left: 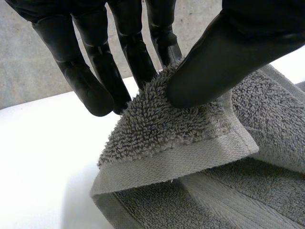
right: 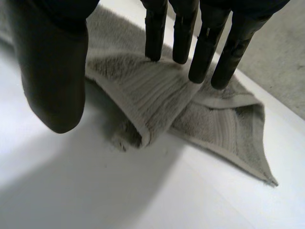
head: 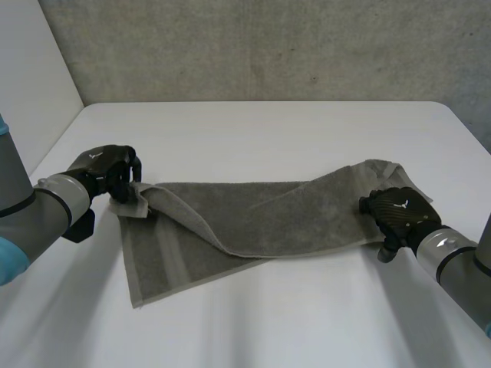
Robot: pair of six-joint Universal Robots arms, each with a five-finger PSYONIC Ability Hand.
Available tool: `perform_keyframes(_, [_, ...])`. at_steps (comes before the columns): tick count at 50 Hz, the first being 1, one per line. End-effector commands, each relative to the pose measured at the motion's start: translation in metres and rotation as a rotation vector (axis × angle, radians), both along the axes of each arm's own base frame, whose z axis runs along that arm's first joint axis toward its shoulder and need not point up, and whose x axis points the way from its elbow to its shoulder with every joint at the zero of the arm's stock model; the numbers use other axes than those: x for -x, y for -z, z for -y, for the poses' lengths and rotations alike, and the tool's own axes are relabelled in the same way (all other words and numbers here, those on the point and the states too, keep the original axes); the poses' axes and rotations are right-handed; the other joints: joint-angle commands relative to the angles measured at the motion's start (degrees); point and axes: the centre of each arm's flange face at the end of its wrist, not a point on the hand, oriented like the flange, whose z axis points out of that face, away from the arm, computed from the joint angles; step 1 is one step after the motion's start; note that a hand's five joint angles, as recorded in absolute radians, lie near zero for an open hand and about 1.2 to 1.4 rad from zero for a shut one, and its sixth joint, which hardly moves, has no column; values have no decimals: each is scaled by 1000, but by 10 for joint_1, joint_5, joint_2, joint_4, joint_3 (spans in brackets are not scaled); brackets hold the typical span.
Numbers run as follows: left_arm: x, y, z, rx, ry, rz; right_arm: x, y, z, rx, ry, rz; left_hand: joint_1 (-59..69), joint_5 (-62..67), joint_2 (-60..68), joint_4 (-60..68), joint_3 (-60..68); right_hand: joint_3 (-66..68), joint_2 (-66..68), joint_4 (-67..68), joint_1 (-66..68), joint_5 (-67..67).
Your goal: Fold the towel.
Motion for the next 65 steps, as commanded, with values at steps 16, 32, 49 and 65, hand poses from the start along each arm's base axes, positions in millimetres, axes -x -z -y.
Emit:
perform_keyframes(16, [0,-5,-3,12,3,-3,-1,1,40,92,51,-40,-27,-150,-49,-70,-84,546,549,544,551,540])
perform_keyframes(32, [-1,-15,0,40,1,-5,-2,-31,51,18,43,-54,-27,-150,-49,-70,-84,546,549,544,551,540])
perform_keyframes(49, [28,-61,55,210,50,232,-25,-125,119,219,16,-154,-27,-150,-49,-70,-84,546,549,544,551,540])
perform_keyframes(65, [23,-289,65,957,-5,-461,-55,-274,124,1099,141,43,-27,-150,-49,-70,-84,546,549,544,551,540])
